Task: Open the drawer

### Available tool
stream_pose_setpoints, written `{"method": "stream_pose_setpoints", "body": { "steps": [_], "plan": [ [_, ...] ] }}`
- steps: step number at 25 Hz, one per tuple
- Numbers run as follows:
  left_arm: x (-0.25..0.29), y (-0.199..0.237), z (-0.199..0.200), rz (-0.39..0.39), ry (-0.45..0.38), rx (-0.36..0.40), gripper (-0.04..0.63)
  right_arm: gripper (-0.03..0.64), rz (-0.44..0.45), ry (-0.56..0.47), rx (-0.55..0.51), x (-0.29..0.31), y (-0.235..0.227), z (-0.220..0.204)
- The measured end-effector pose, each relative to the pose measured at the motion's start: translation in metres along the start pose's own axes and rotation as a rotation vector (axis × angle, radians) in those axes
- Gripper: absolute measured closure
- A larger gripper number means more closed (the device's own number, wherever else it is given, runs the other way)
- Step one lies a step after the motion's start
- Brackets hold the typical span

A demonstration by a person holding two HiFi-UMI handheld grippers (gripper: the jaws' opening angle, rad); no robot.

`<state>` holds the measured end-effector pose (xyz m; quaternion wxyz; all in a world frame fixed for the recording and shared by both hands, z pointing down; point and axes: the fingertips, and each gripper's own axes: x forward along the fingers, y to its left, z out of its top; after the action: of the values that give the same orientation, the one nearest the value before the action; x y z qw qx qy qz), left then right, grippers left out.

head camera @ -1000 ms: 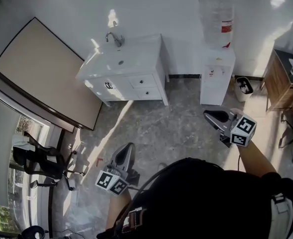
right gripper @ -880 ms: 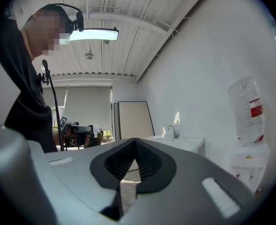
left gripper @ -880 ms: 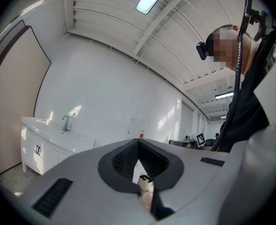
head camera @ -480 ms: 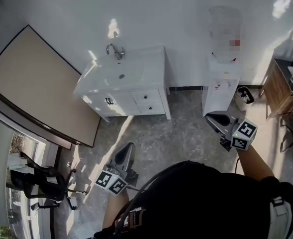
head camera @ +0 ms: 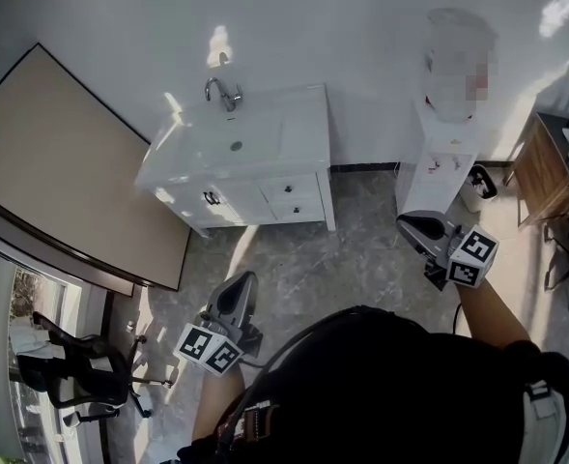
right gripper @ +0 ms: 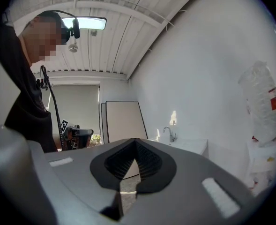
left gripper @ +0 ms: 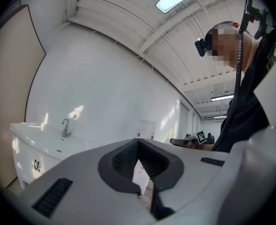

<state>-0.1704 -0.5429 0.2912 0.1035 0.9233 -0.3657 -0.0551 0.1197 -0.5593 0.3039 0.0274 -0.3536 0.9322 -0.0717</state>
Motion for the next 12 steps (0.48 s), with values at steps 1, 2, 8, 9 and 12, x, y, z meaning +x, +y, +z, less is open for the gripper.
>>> {"method": "stream_pose_setpoints", "body": {
  "steps": [1, 2, 8, 9, 12],
  "plan": [
    [0.006, 0.004, 0.000, 0.001, 0.004, -0.005, 0.603, 0.623, 0.002, 0.006, 0.002, 0.004, -0.006, 0.000],
    [0.013, 0.007, -0.001, 0.002, 0.008, -0.009, 0.603, 0.623, 0.002, 0.009, 0.007, 0.007, -0.015, 0.000],
    [0.061, 0.019, -0.007, 0.070, 0.018, 0.006, 0.603, 0.623, 0.060, 0.011, 0.030, 0.024, -0.083, 0.000],
    [0.072, 0.021, -0.007, 0.091, 0.010, 0.007, 0.603, 0.623, 0.082, 0.015, 0.026, 0.028, -0.097, 0.001],
    [0.115, 0.018, -0.006, 0.148, -0.021, -0.010, 0.603, 0.623, 0.147, 0.029, 0.025, 0.037, -0.143, 0.008]
  ]
}}
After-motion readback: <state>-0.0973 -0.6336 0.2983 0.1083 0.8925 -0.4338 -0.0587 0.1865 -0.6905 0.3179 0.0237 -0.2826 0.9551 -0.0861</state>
